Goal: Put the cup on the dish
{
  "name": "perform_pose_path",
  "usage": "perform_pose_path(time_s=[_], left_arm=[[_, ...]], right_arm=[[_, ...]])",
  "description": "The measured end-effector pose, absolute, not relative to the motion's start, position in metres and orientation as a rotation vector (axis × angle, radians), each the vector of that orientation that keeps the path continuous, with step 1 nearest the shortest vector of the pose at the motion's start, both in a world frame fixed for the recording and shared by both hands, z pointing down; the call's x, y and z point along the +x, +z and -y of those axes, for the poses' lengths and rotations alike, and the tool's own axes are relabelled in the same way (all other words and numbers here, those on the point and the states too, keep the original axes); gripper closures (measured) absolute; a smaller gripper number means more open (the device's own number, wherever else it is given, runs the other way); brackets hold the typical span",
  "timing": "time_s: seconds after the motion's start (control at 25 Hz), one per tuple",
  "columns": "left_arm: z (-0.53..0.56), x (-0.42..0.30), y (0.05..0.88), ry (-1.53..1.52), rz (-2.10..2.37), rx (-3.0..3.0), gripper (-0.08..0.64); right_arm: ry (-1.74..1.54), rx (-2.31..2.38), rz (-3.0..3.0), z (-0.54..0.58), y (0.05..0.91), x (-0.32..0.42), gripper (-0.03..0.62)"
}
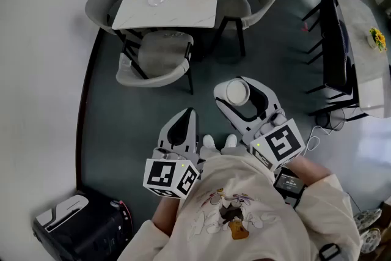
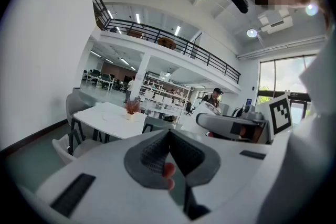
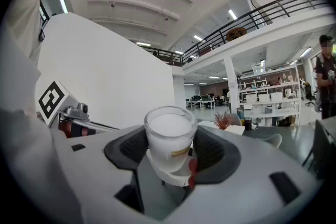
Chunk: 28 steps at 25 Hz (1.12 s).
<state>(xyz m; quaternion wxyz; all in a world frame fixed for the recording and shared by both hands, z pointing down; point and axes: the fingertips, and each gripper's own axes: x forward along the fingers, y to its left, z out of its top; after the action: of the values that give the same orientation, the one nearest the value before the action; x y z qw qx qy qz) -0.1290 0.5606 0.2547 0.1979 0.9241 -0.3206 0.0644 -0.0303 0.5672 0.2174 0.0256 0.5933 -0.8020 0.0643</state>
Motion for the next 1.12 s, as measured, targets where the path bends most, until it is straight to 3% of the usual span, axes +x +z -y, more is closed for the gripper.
perform_pose_path(time_s=[1.12], left_arm=[[-0.63, -0.107, 0.282, 0.27, 0.907, 2.528, 0.557]], right_arm=[[0.266, 1.893, 2.44, -0.655, 0.243, 0.027, 0.324]])
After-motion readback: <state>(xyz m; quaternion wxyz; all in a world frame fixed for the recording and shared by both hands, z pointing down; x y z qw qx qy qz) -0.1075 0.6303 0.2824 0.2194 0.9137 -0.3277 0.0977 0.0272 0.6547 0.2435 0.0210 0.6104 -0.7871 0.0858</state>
